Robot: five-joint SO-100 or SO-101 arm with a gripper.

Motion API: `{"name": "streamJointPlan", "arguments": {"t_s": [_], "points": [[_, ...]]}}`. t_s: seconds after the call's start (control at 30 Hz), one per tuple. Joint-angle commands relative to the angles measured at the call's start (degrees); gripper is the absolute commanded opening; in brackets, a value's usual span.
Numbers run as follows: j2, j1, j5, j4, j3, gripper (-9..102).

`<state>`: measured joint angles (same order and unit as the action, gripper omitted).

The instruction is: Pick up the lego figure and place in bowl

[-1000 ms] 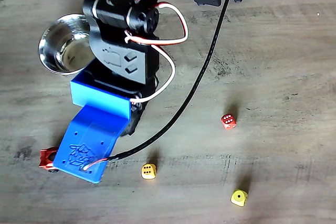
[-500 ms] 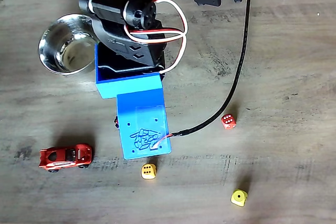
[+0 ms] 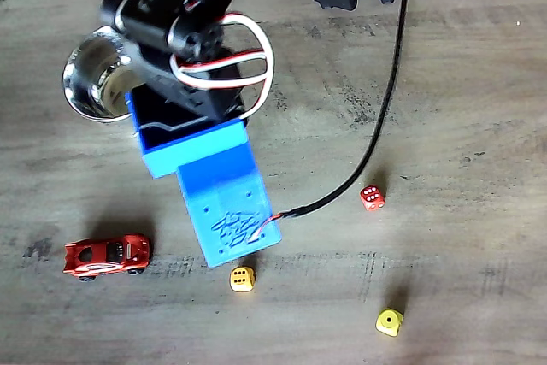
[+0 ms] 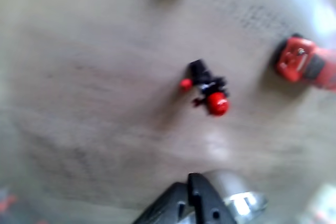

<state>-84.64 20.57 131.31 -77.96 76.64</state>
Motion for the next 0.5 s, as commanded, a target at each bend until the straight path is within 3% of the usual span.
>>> {"name": "streamJointPlan", "arguments": {"t_s": [0.0, 0.47], "points": [[2.72, 0.62, 0.7, 0.0, -6.86, -1], [10.11, 3.34, 0.79, -0.09, -15.03, -1]]}}
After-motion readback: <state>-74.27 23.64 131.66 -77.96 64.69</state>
